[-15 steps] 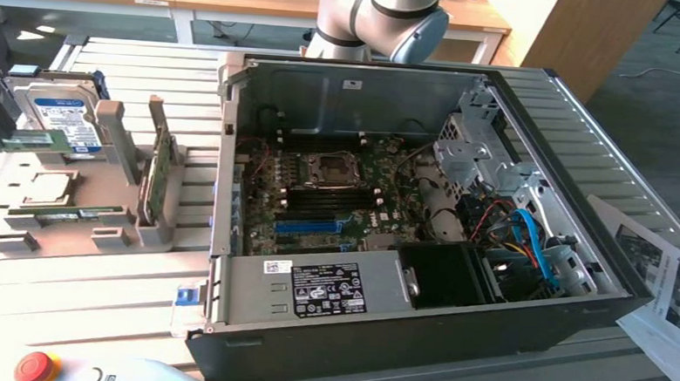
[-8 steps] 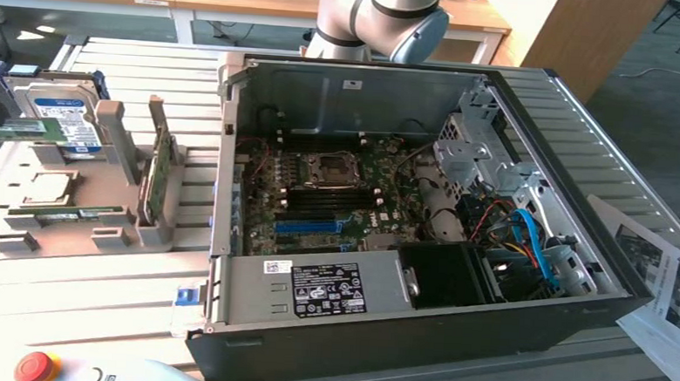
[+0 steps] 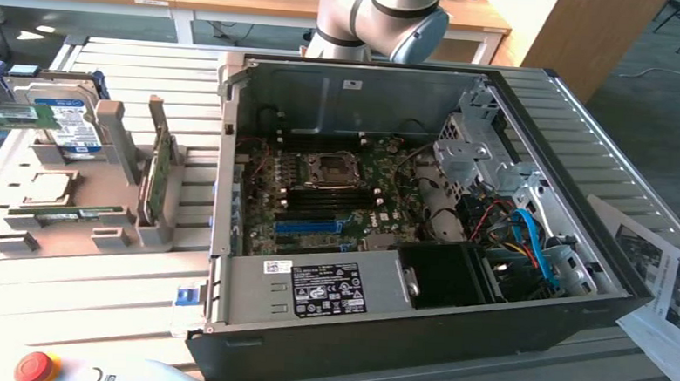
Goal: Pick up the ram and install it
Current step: 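Pick up the ram and move it above insertion slot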
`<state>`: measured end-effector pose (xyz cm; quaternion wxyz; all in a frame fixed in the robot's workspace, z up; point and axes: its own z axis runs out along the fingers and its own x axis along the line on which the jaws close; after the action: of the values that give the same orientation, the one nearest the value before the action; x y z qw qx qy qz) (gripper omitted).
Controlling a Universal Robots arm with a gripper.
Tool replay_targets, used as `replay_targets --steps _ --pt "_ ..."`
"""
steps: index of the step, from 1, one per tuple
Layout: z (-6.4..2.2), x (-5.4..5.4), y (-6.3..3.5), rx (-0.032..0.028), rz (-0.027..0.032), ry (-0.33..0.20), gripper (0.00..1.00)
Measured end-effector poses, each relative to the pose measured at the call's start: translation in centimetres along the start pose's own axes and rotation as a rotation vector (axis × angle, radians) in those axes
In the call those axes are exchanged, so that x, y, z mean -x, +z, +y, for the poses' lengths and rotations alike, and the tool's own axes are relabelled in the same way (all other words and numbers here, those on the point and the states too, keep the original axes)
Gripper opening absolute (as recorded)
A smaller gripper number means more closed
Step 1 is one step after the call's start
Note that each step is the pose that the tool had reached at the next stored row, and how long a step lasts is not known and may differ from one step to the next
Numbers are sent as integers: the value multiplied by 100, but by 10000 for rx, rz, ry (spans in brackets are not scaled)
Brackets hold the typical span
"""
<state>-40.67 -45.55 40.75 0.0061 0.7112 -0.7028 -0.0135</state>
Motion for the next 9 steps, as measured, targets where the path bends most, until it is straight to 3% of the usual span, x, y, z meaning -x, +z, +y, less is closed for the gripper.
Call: replay_targets --steps 9 --pt "1 0 -43 0 2 10 12"
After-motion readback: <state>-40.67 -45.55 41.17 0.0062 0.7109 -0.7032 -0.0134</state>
